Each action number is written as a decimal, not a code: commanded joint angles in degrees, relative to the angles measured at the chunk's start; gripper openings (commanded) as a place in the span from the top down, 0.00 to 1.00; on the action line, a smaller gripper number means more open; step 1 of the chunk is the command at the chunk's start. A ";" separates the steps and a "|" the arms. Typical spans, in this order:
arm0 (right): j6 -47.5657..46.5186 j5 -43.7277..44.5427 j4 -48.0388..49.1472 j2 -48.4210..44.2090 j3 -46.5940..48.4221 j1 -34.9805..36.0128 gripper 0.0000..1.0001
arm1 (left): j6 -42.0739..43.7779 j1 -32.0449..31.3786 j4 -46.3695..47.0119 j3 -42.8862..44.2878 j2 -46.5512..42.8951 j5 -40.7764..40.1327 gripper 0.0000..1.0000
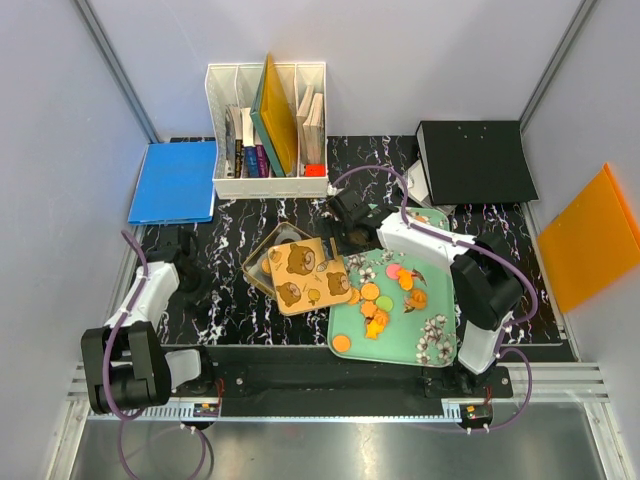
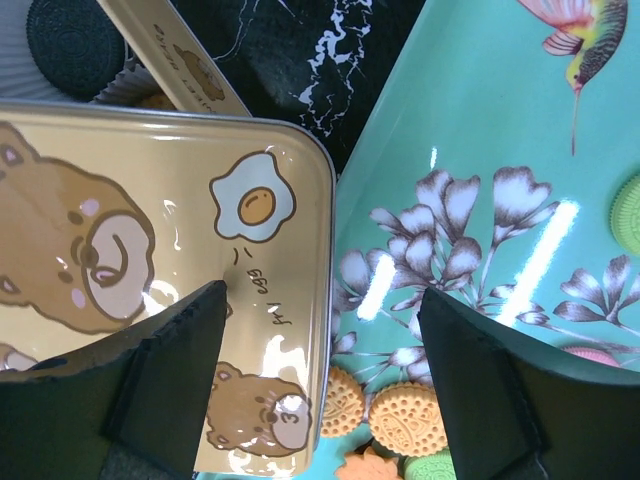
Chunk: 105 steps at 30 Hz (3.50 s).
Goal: Pack the cookies
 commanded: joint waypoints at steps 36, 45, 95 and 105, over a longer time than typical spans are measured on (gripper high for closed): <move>7.04 -17.63 2.80 4.71 0.96 -0.16 0.37 | 3.02 -0.08 13.86 5.00 7.25 12.39 0.68; 7.48 -20.09 2.80 6.38 5.00 -0.51 0.54 | 2.84 -0.08 13.77 1.66 4.88 11.60 0.70; -0.87 -13.06 -13.11 -22.00 -9.31 -3.42 0.74 | 3.02 1.59 12.10 7.02 8.83 11.07 0.71; 2.73 -18.86 -12.85 -28.51 -20.30 -0.95 0.59 | 1.00 3.26 11.04 11.94 11.02 9.41 0.70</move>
